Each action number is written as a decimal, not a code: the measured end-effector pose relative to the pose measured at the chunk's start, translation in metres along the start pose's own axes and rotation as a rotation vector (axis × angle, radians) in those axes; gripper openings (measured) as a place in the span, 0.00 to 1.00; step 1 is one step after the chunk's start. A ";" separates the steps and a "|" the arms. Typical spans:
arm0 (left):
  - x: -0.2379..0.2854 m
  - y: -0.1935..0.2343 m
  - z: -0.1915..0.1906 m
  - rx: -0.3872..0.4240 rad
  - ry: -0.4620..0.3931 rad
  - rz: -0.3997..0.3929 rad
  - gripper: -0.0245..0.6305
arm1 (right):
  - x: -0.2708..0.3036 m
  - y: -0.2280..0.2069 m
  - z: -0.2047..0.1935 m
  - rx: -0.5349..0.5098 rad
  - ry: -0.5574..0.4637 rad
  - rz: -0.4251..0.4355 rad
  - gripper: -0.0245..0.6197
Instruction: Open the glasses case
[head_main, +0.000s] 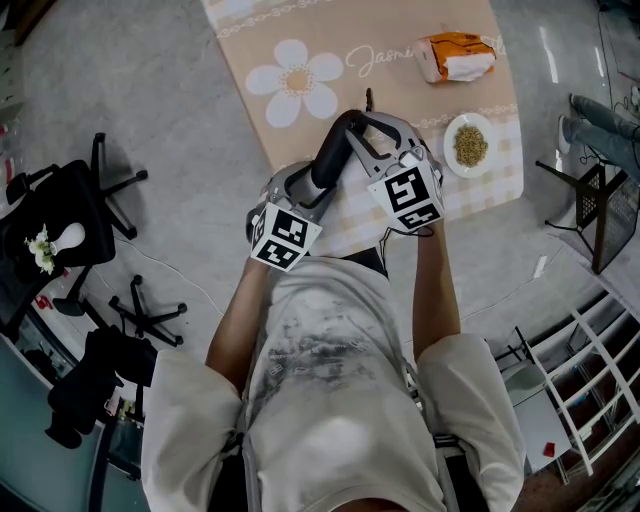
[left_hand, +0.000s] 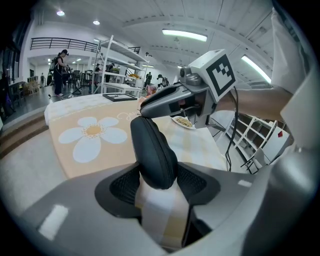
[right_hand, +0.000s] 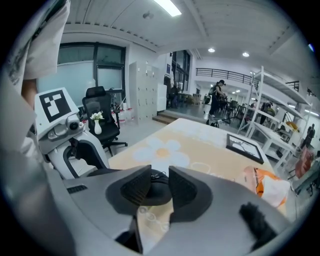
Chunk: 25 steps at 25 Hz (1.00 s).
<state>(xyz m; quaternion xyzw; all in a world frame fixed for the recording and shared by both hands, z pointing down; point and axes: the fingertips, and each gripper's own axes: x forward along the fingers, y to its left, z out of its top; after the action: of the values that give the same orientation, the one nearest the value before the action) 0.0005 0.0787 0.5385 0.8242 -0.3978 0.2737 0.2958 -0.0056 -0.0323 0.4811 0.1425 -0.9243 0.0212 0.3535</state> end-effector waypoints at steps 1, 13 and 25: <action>0.000 0.000 0.000 0.001 0.000 0.000 0.41 | 0.000 0.000 0.000 0.005 -0.003 -0.003 0.21; -0.001 0.000 0.000 -0.001 -0.005 0.001 0.41 | 0.001 -0.008 0.000 0.061 -0.023 -0.017 0.21; 0.000 0.000 0.000 -0.007 -0.008 0.002 0.41 | 0.003 -0.016 -0.002 0.104 -0.039 -0.022 0.21</action>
<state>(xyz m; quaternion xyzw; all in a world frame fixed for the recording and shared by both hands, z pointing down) 0.0005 0.0788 0.5382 0.8240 -0.4006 0.2691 0.2970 -0.0021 -0.0478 0.4837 0.1711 -0.9270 0.0628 0.3279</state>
